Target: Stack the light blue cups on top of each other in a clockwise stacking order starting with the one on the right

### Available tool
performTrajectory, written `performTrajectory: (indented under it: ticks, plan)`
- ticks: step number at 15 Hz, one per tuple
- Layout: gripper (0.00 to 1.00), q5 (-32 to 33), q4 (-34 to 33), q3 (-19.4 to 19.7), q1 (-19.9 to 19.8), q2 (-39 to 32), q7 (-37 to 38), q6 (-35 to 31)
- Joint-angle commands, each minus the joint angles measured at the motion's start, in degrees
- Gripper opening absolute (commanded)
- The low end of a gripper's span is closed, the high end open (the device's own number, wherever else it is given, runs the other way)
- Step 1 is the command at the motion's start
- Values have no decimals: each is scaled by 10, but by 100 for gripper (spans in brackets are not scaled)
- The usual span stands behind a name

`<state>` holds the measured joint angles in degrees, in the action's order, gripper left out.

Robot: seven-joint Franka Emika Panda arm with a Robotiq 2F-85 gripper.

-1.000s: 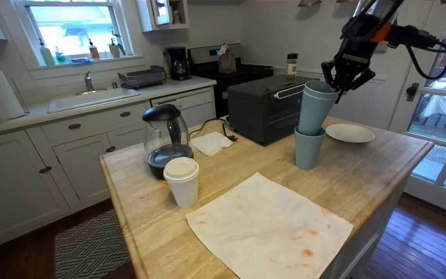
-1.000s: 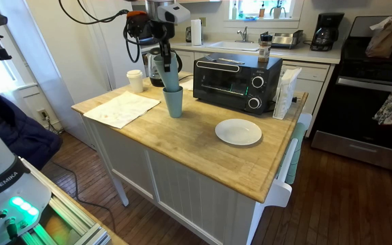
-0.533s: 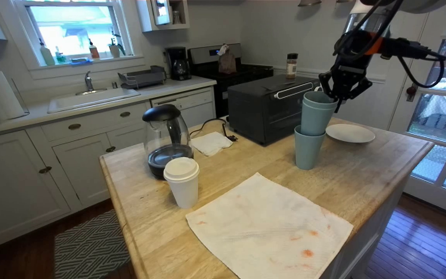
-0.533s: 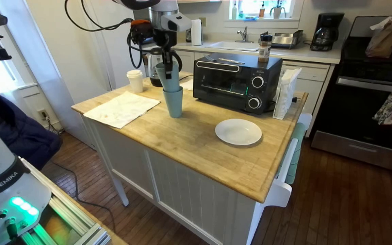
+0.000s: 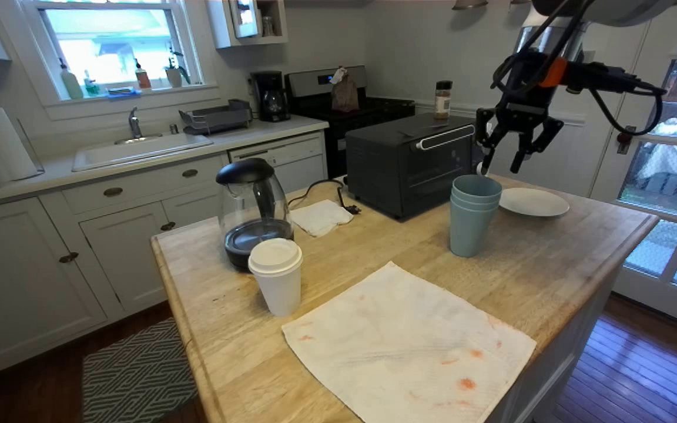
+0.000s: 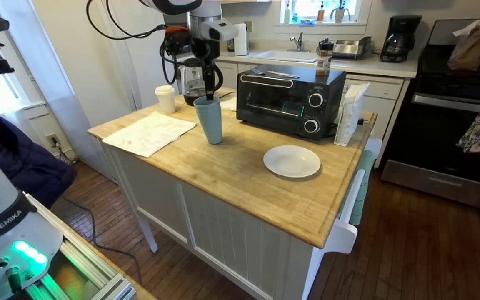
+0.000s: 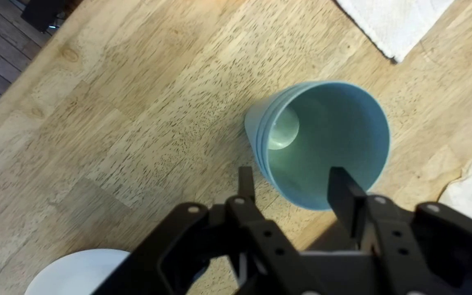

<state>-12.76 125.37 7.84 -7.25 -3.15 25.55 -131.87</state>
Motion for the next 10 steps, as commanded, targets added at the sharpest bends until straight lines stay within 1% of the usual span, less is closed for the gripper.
performTrajectory:
  ticks: [1,2,3,10]
  plan:
    - [85,9,-13,1,0,5,11,10]
    - [91,12,-12,2,0,10,11,8]
    - [99,12,-11,2,0,15,10,7]
    - [100,28,3,3,-4,61,9,-3]
